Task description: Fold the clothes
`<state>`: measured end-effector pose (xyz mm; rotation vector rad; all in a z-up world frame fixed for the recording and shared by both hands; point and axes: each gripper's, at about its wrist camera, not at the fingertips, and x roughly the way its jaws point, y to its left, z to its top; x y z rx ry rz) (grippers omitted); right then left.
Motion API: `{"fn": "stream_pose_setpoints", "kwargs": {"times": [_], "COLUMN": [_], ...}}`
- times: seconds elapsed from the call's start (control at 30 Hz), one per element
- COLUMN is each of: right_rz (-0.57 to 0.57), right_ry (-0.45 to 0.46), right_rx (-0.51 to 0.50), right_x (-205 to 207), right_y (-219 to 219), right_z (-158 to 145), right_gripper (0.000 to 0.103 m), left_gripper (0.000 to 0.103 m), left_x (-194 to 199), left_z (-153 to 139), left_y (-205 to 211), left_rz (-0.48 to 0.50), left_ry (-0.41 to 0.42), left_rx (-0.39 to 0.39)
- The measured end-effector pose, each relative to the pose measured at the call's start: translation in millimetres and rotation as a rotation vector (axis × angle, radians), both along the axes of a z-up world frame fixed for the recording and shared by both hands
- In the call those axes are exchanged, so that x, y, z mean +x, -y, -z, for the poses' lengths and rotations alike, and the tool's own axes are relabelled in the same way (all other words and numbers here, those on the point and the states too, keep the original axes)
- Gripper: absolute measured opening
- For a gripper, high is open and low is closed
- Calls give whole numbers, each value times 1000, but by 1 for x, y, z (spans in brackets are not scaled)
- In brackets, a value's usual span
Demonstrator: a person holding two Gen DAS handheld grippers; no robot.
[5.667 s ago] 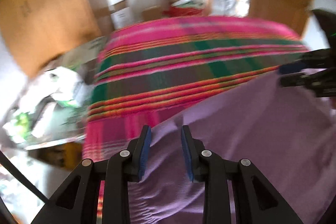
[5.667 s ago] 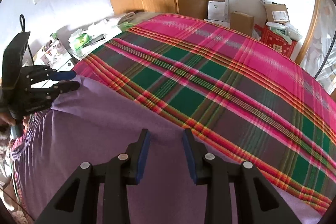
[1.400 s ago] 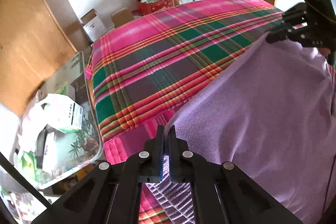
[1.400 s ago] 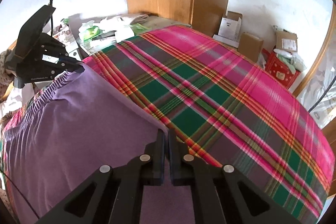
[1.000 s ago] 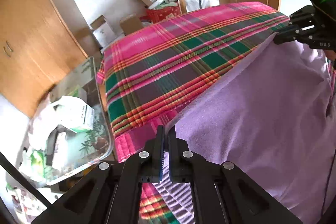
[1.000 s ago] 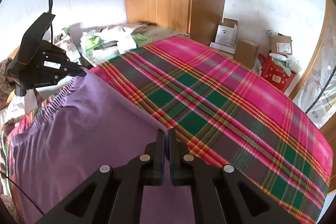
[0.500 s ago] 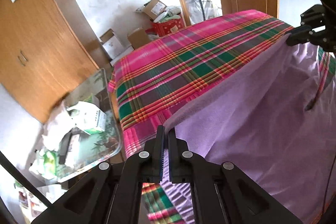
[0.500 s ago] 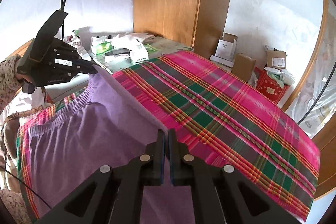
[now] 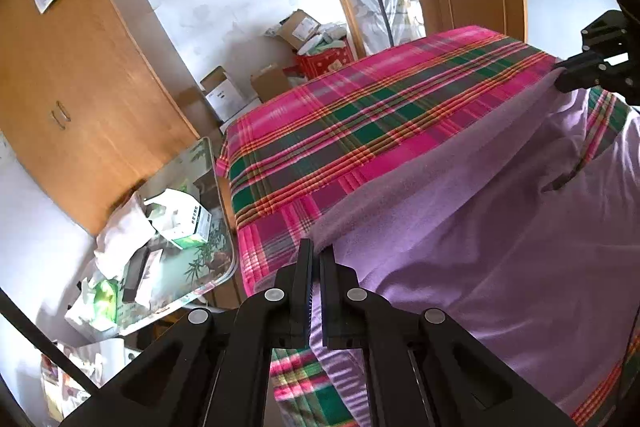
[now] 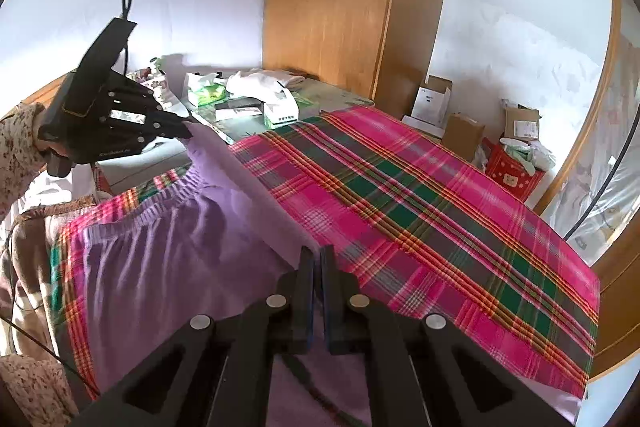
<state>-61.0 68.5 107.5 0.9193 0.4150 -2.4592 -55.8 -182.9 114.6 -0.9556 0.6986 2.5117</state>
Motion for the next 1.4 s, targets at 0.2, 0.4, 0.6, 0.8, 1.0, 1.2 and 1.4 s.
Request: {"fn": "stream_pose_setpoints", "kwargs": {"times": [0.2, 0.4, 0.6, 0.8, 1.0, 1.2, 1.4], "right_rz": [-13, 1, -1, -12, -17, -9, 1], "right_ry": [-23, -21, -34, -37, -82, -75, -90], "right_rx": [21, 11, 11, 26, 87, 76, 97], "right_x": [24, 39, 61, 81, 104, 122, 140], "right_y": [5, 6, 14, 22, 34, 34, 41], "right_z": [-5, 0, 0, 5, 10, 15, 22], "right_gripper": [3, 3, 3, 3, 3, 3, 3], "left_gripper": [3, 3, 3, 3, 3, 3, 3], "left_x": [24, 43, 66, 84, 103, 122, 135], "left_z": [-4, -3, 2, 8, 11, 17, 29], "left_y": [-1, 4, 10, 16, 18, 21, 23], "left_rz": [-4, -19, -39, -54, -67, -72, -78], "left_ry": [-36, -52, -68, -70, -85, -93, -77], "left_rx": [-8, 10, 23, 38, 46, 64, 77]}}
